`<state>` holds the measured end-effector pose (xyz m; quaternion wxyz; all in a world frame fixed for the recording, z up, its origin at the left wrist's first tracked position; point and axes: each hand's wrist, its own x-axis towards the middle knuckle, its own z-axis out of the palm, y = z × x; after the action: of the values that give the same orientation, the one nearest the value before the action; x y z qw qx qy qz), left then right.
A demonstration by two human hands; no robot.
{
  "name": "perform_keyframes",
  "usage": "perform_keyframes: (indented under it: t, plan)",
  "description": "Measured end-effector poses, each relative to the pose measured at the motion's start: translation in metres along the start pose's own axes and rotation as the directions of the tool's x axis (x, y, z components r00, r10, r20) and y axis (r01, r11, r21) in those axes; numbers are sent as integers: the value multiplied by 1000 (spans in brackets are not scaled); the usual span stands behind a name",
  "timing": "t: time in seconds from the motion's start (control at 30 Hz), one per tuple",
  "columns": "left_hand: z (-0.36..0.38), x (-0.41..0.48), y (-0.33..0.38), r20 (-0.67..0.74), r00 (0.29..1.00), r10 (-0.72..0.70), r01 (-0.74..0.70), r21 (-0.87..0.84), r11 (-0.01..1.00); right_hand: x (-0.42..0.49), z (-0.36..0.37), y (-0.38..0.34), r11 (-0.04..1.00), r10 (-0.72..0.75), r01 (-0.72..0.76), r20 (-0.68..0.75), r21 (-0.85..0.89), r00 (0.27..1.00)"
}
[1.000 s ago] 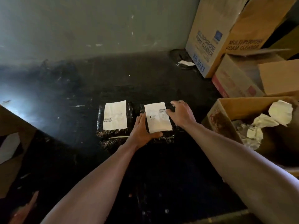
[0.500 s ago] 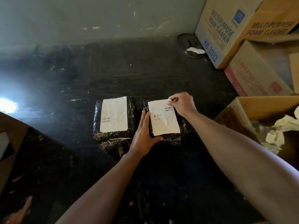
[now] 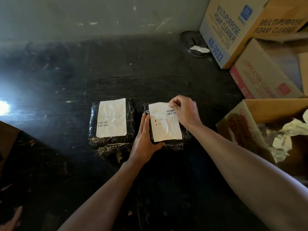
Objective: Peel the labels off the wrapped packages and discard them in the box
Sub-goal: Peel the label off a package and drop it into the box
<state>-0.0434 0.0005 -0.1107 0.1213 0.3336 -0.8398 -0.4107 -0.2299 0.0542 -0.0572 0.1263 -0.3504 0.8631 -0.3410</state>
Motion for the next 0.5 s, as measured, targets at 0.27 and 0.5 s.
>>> perform_keyframes:
  t: [0.27,0.5]
  plan:
    - [3,1,-2,-9,1000,16,-16,-11,1000,8,5,-4,998,11,-8,48,-58,999]
    - [6,0,-4,-3,1000,21,-21,-28,999,12,4,-7,992,-48,55,61,-112,997]
